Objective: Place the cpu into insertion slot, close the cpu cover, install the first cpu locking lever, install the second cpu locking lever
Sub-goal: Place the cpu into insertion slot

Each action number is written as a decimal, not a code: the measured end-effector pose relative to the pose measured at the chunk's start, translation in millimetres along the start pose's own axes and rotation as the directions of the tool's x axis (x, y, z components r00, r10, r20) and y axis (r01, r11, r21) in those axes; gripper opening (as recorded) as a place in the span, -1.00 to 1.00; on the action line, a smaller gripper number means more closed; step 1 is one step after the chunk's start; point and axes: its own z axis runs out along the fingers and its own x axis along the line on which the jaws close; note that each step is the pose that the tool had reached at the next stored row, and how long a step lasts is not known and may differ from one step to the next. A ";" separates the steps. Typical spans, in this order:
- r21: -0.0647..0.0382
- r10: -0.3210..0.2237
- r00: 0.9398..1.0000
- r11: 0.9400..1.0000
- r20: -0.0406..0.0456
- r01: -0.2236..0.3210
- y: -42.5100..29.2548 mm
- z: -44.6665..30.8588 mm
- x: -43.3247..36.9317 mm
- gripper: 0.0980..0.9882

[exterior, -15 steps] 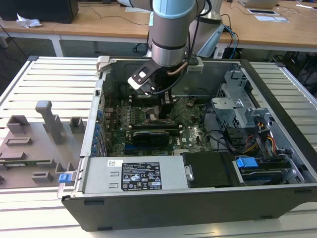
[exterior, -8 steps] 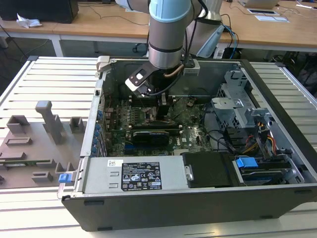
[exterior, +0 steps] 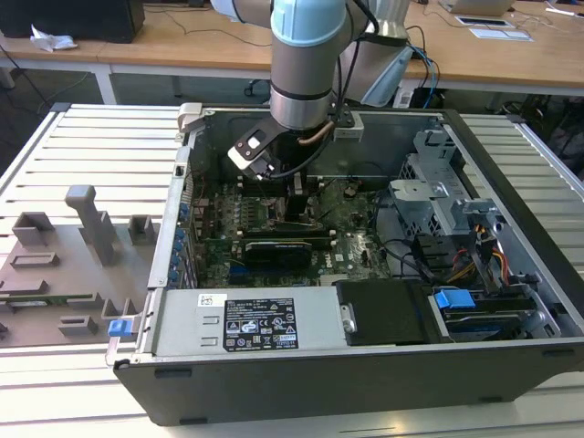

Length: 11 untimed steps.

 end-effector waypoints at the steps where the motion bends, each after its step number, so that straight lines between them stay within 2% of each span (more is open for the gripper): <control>1: 0.000 0.000 1.000 1.000 0.000 0.000 0.0 1.0 0.0 0.00; 11: 0.000 0.000 1.000 1.000 0.000 0.000 0.8 7.7 1.9 0.00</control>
